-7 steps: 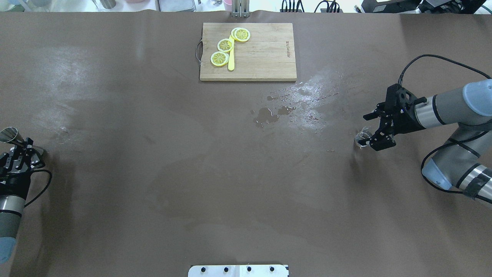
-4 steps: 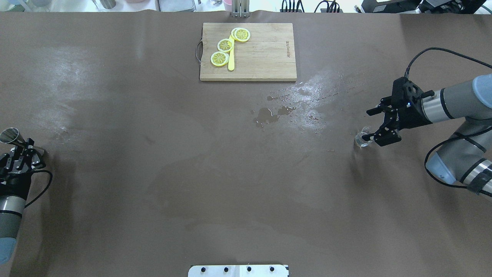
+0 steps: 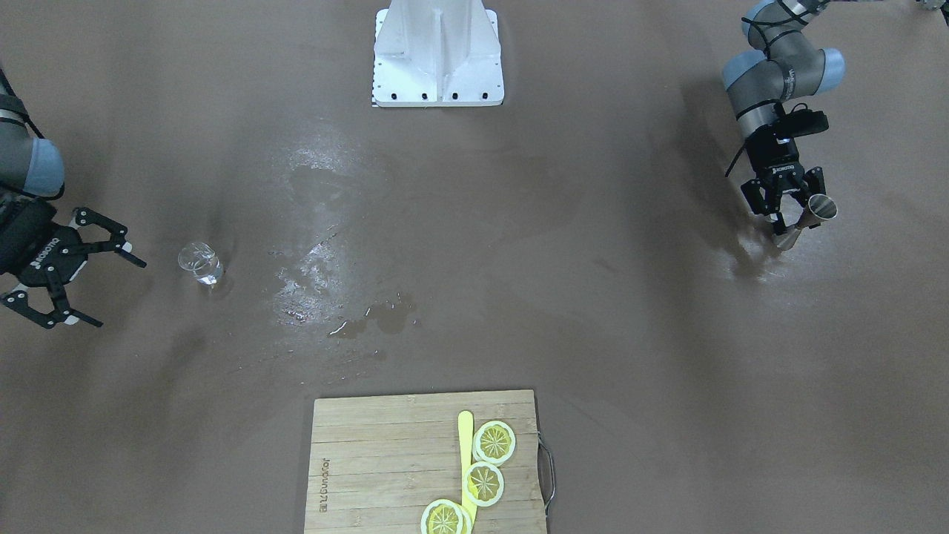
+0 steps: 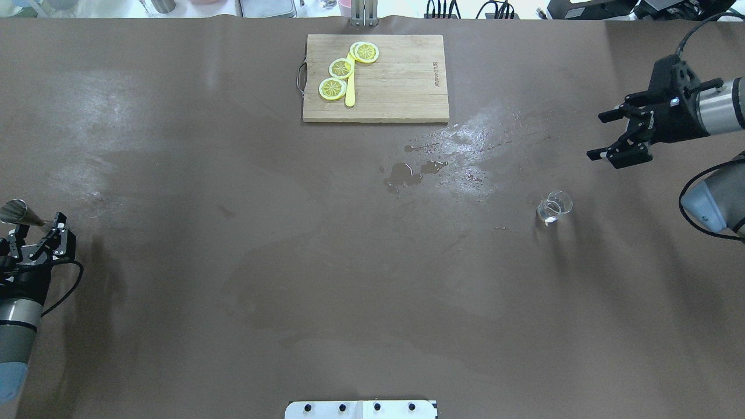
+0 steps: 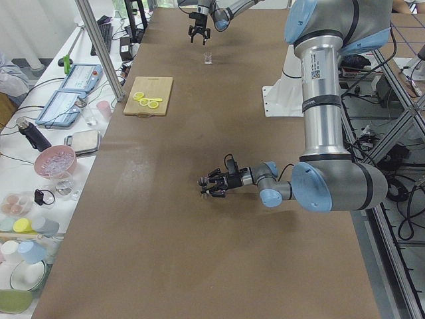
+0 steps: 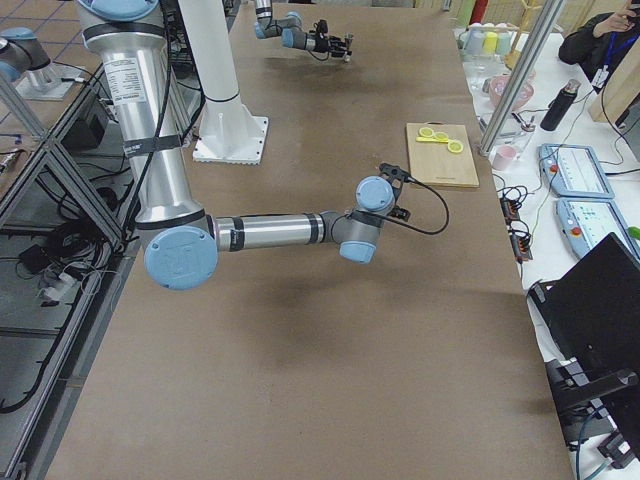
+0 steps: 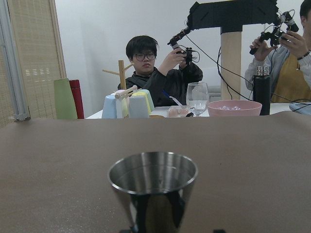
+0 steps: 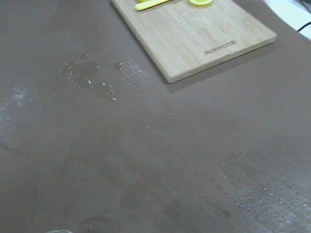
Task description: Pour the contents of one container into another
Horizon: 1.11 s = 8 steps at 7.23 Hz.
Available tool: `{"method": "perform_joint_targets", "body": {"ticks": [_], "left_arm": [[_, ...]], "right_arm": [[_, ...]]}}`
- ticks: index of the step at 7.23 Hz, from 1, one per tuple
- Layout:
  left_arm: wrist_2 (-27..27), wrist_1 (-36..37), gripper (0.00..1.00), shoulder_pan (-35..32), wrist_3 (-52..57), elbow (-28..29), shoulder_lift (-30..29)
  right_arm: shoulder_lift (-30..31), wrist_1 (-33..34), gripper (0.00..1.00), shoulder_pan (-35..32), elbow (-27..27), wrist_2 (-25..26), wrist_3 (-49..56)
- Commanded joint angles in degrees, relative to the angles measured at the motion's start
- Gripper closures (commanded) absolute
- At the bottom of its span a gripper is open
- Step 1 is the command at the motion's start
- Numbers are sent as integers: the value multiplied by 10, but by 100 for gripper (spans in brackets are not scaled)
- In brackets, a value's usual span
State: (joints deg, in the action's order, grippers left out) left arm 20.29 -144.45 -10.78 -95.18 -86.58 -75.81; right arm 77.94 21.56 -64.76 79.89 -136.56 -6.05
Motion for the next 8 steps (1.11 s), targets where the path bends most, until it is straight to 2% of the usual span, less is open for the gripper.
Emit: {"method": "perform_joint_targets", "body": {"ticks": [1, 3, 5, 7, 8], "left_arm": [[-3, 1, 1, 3, 1, -11, 6], [-94, 1, 1, 15, 0, -18, 21], [-138, 4, 1, 33, -1, -24, 44], [-142, 4, 1, 38, -1, -35, 51], [-141, 5, 1, 52, 2, -73, 58]], "right_arm": [[-26, 109, 0, -86, 2, -12, 6], [-29, 263, 0, -120, 40, -14, 10], [-28, 424, 0, -163, 75, -7, 10], [-27, 542, 0, -185, 110, -6, 6], [-27, 597, 0, -194, 128, -6, 6]]}}
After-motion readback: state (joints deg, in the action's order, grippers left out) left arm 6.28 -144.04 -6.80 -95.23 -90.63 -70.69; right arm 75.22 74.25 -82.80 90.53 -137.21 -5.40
